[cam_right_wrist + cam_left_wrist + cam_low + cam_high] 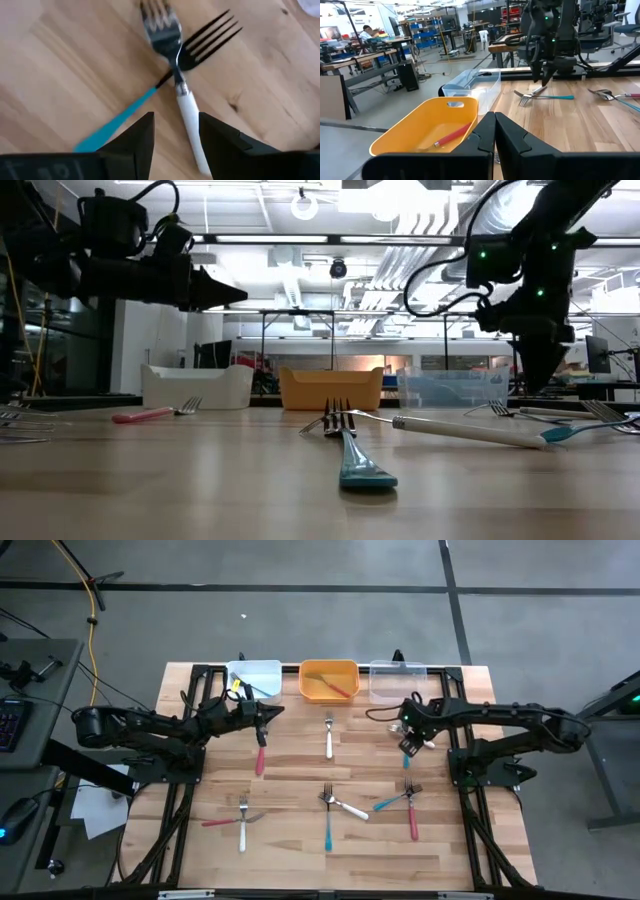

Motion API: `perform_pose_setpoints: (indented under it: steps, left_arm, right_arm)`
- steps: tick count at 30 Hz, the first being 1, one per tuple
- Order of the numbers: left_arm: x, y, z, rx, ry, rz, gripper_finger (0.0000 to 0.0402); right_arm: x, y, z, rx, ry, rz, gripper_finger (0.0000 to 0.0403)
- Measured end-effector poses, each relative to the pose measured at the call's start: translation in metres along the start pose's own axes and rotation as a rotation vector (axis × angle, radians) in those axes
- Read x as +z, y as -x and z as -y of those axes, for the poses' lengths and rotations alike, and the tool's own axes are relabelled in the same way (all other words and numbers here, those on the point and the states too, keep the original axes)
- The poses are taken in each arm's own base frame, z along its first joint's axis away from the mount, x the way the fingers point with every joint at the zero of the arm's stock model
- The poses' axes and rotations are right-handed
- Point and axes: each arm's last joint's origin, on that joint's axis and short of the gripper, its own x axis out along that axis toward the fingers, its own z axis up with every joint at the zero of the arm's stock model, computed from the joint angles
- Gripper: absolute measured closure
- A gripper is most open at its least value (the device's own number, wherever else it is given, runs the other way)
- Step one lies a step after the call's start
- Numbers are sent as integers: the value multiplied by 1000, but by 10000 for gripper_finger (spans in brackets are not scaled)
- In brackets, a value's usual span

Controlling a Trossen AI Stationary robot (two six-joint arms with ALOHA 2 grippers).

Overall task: Sort silverware by color (type)
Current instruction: Put the top right white fork into the transparent bin

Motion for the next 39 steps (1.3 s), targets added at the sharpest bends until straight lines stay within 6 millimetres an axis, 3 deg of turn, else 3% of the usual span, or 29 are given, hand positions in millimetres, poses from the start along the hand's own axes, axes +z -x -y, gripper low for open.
perform_pose_setpoints:
  steps: [19,27,33,39]
  left_arm:
    - [0,0,0,-1,-6,-1,401]
    - [0,0,0,-7,-5,-4,401]
    - [0,0,0,-8,-5,-4,401]
    - [-1,0,0,-9,-5,-7,401]
  right_arm:
    - [12,-36,2,-30,54,-137,270]
    - [13,-40,3,-13,64,-163,341]
    - [18,-34,3,-18,63,-170,361]
    - [33,0,0,29,68,-119,349]
